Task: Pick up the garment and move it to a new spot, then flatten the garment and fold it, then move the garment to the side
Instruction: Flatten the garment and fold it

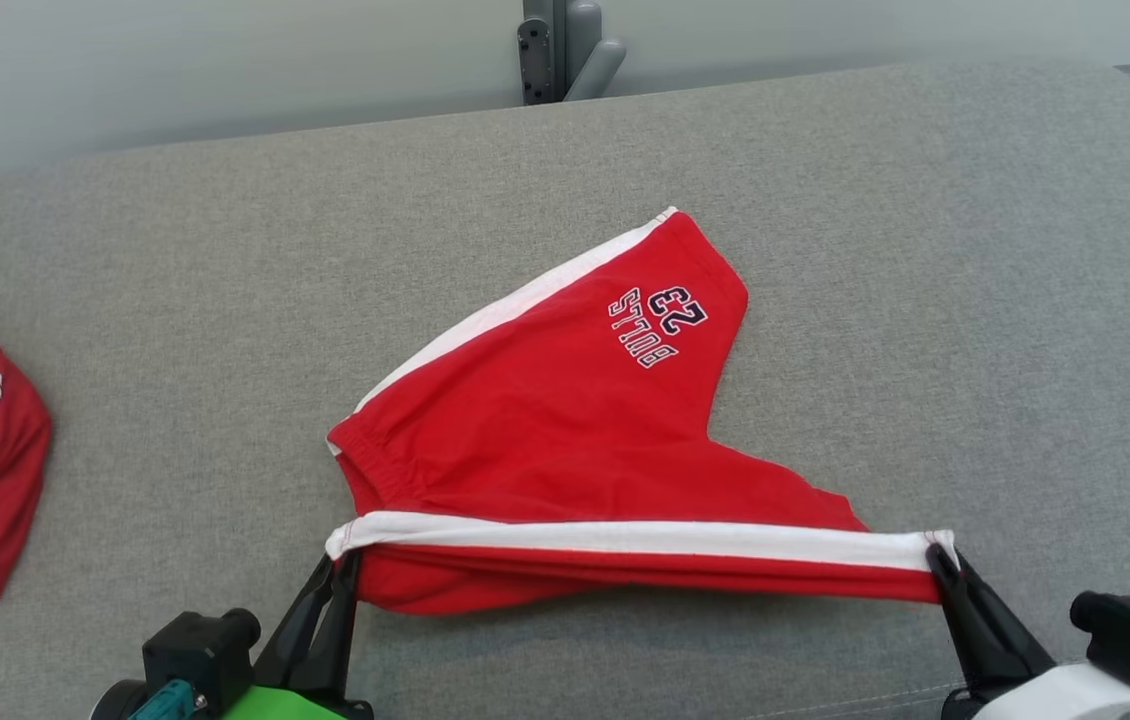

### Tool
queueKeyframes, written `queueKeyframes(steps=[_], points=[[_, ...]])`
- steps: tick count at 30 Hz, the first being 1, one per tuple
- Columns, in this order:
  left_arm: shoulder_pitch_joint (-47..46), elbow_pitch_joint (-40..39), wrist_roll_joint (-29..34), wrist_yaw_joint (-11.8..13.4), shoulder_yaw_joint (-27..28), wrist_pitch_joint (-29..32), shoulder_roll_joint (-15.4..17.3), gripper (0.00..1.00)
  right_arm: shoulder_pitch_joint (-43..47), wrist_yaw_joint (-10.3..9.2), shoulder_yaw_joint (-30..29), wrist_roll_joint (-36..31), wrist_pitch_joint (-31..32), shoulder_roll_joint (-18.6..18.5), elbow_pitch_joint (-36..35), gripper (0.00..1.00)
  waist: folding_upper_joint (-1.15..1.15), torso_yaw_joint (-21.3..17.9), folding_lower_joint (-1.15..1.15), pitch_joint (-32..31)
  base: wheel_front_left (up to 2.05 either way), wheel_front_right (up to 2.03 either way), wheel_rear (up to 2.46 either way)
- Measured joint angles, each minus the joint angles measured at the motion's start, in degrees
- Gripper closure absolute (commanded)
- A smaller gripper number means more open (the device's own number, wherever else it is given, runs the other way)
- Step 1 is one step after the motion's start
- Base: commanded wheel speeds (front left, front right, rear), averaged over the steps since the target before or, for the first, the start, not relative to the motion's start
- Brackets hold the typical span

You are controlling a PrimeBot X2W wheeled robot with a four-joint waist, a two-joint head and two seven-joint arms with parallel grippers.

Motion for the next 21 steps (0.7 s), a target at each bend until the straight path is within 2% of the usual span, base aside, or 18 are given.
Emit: queueKeyframes(steps=[5,9,17,21], points=[[-0.44,-0.9,-0.02,0.09,-0.48,0.81,0.03,1.0,-4.78,0.01,-1.87,-0.76,-0.35,-0.25,0.24,1.0,0.0,0.19,0.0,1.38,0.0,0.0,0.0],[-4.25,-0.42,-0.02,-0.29,-0.98,0.97,-0.23,1.0,-12.83,0.01,-2.4,-0.73,-1.59,-2.68,2.64,1.0,0.0,0.47,0.0,3.46,0.0,0.0,0.0],[-16.5,5.15,-0.47,-2.74,-1.81,-1.04,-2.7,1.0,-34.96,0.0,1.76,0.32,-3.81,-11.24,14.48,1.0,0.0,3.61,0.0,9.68,0.0,0.0,0.0],[-21.54,9.17,-1.1,-4.09,-2.16,-2.31,-3.97,1.0,-44.69,-0.01,6.28,1.58,-5.33,-13.32,22.49,1.0,0.0,5.96,0.0,12.54,0.0,0.0,0.0]])
